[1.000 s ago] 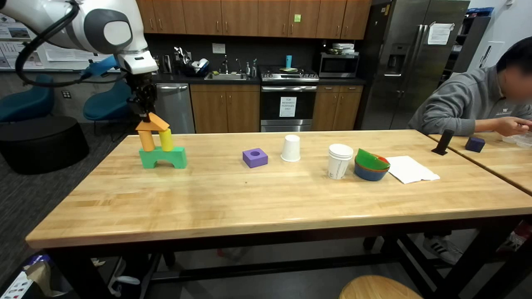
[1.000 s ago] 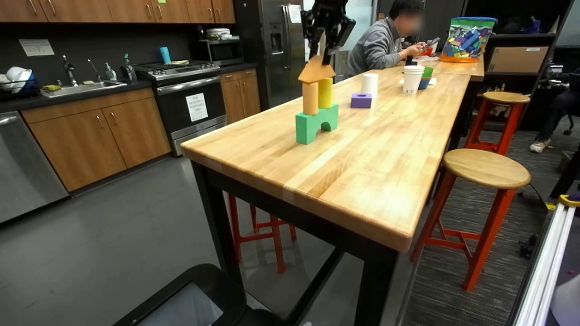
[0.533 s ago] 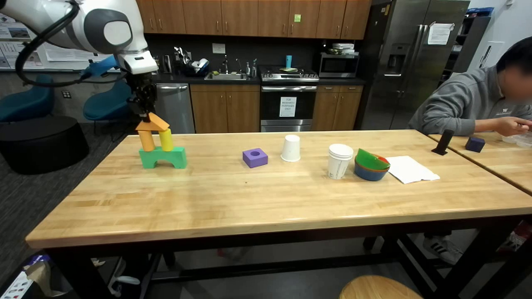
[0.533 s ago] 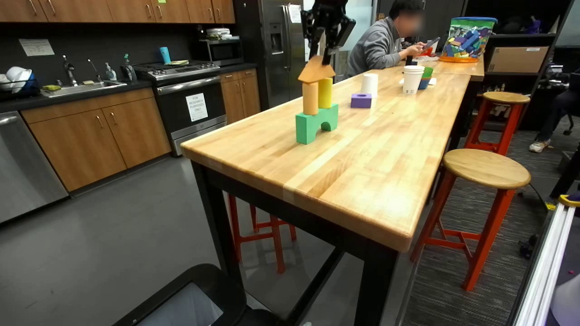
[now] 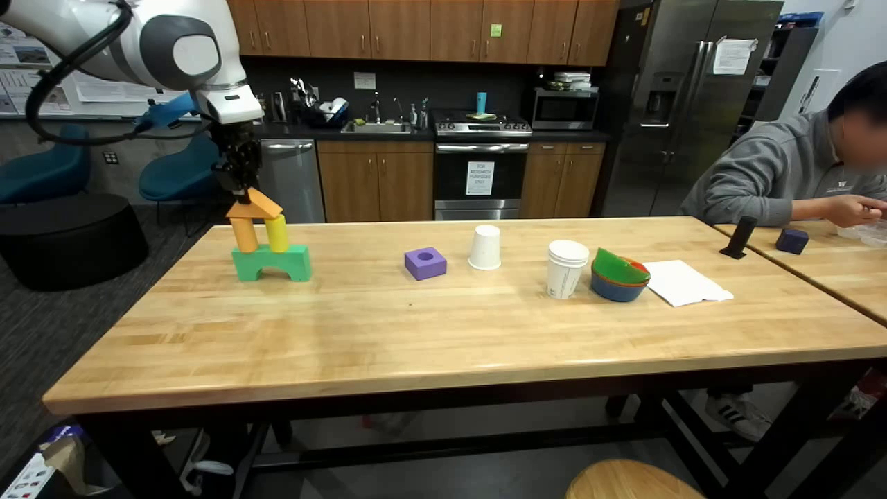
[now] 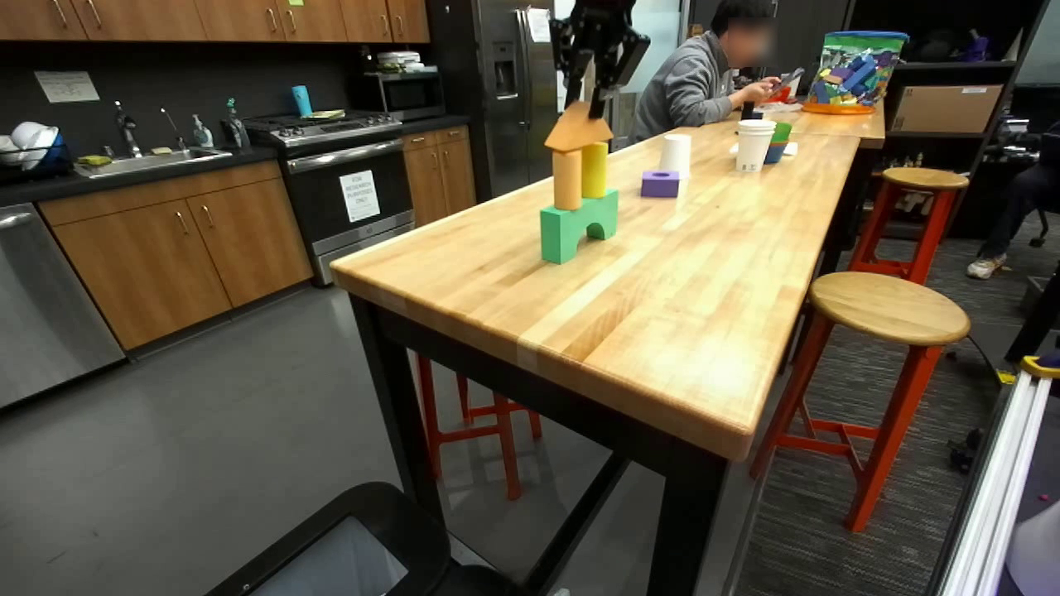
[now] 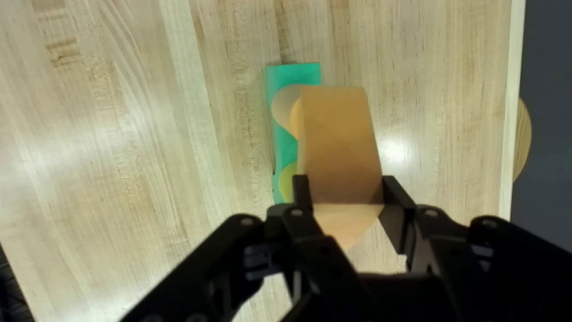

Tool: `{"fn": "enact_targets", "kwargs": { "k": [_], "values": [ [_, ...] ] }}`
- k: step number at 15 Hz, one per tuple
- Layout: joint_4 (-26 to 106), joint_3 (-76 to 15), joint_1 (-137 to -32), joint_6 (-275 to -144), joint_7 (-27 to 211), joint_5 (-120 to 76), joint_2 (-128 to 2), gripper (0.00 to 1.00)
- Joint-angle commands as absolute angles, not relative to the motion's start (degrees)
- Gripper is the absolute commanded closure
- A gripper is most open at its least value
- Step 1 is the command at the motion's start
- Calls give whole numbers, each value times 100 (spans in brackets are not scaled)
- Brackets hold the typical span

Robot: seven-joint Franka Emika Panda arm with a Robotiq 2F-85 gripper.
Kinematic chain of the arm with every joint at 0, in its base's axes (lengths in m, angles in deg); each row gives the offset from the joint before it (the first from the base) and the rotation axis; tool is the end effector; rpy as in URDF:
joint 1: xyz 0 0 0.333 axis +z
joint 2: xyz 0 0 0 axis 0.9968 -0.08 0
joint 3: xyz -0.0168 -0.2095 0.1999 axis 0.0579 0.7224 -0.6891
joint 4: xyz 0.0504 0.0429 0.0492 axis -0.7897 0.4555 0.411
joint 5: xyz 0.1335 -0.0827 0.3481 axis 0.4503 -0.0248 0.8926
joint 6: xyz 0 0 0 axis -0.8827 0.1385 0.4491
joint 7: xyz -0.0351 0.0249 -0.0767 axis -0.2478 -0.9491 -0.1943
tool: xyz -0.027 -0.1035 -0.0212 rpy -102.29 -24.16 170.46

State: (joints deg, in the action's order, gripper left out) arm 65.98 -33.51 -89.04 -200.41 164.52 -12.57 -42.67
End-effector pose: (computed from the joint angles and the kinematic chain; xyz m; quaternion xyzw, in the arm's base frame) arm 0.5416 -0.0401 0.4556 -0.7325 0.6725 -0.0457 0.0956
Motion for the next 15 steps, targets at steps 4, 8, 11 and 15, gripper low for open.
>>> {"fn": "enact_targets", "kwargs": {
  "k": [4,8,11,15],
  "values": [
    [6588,-3329,-8884,-20028,16451,-1258,-4268,59],
    [6588,-3344,-8886,-20060,16554,-1388,-4279,34],
    [6520,-3336,-8878,-19911,16494,-1330,-4318,18],
    [6586,-3326,-8879,-20015,16452,-1304,-4318,18]
  ]
}}
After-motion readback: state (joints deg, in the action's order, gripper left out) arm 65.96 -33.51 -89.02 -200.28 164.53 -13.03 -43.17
